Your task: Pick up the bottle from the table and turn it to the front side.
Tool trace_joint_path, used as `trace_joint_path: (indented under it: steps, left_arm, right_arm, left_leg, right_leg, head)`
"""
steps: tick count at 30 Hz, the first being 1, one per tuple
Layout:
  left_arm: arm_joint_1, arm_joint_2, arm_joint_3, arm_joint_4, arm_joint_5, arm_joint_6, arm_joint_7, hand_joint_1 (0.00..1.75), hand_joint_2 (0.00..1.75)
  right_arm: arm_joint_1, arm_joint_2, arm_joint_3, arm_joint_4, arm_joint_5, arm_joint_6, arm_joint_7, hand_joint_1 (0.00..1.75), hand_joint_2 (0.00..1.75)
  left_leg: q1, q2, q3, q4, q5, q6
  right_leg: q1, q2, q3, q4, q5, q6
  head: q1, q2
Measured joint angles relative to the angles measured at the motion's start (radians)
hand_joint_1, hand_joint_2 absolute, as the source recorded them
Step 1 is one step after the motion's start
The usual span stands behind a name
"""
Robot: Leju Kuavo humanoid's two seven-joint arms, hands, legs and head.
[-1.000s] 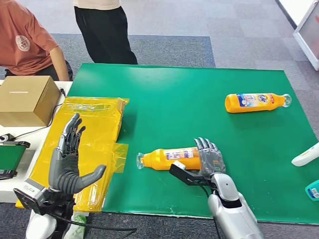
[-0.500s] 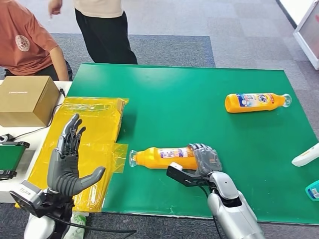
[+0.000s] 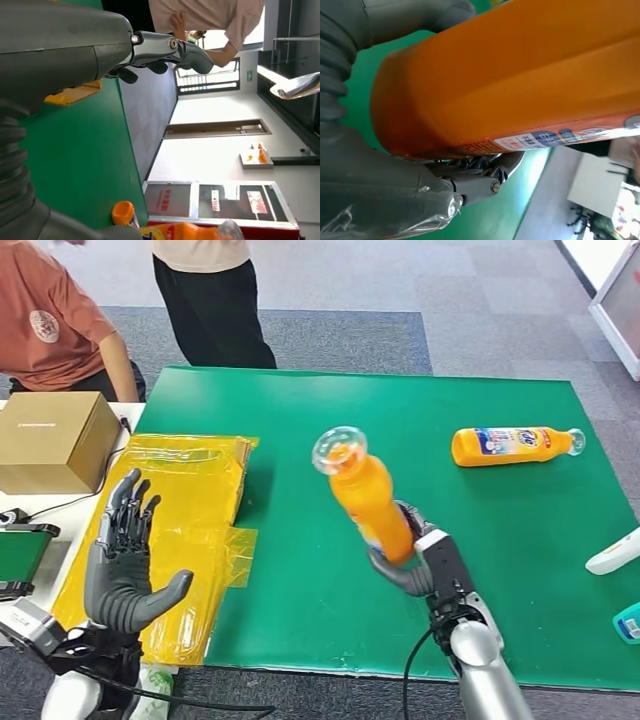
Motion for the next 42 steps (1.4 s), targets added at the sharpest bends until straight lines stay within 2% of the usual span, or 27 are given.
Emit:
trace_joint_path:
  steps: [2,4,10,13,18,26,42]
  left_arm:
    - [-0.009,0.0,0.0,0.008,0.007,0.002,-0.001,0.0,1.75]
    - [-0.018,0.0,0.0,0.017,0.017,0.004,0.005,0.0,1.75]
    - [-0.046,0.0,-0.005,0.058,0.042,-0.028,0.039,0.0,1.75]
    - [-0.063,0.001,-0.024,0.074,0.022,-0.052,0.052,0.0,1.75]
    - [-0.102,0.005,-0.088,0.116,0.069,-0.155,0.1,0.0,1.75]
    - [-0.176,0.022,-0.205,0.23,0.148,-0.265,0.143,0.0,1.75]
    - [-0.301,0.086,-0.291,0.315,0.069,-0.266,0.179,0.0,1.75]
  right_arm:
    - [0.016,0.007,-0.006,-0.027,-0.041,0.012,-0.018,1.75,1.75]
    - [0.028,0.013,-0.002,-0.051,-0.02,-0.002,-0.035,1.75,1.75]
    - [0.042,0.017,0.099,-0.109,0.259,-0.114,-0.069,1.75,1.75]
    - [0.05,0.018,0.163,-0.122,0.32,-0.141,-0.073,1.75,1.75]
    - [0.048,0.025,0.264,-0.122,0.394,-0.185,-0.086,1.75,1.75]
    - [-0.01,0.035,0.368,-0.079,0.408,-0.198,-0.079,1.75,1.75]
    - [-0.074,0.035,0.395,0.003,0.395,-0.197,-0.057,1.75,1.75]
  left_leg:
    - [0.0,0.0,0.0,0.0,0.0,0.0]
    - [0.0,0.0,0.0,0.0,0.0,0.0]
    - [0.0,0.0,0.0,0.0,0.0,0.0]
    - [0.0,0.0,0.0,0.0,0.0,0.0]
    - [0.0,0.0,0.0,0.0,0.0,0.0]
    - [0.0,0.0,0.0,0.0,0.0,0.0]
    - [0.0,0.0,0.0,0.0,0.0,0.0]
  right_leg:
    - [0.0,0.0,0.0,0.0,0.0,0.0]
    - [0.0,0.0,0.0,0.0,0.0,0.0]
    - [0.0,0.0,0.0,0.0,0.0,0.0]
    - [0.0,0.0,0.0,0.0,0.0,0.0]
    - [0.0,0.0,0.0,0.0,0.0,0.0]
    - [0.0,0.0,0.0,0.0,0.0,0.0]
    - [0.0,0.0,0.0,0.0,0.0,0.0]
  head:
    - [0.0,0.0]
    - [0.0,0.0]
    - [0.0,0.0]
    - [0.0,0.0]
    - [0.0,0.0]
    - [0.0,0.0]
    - [0.0,0.0]
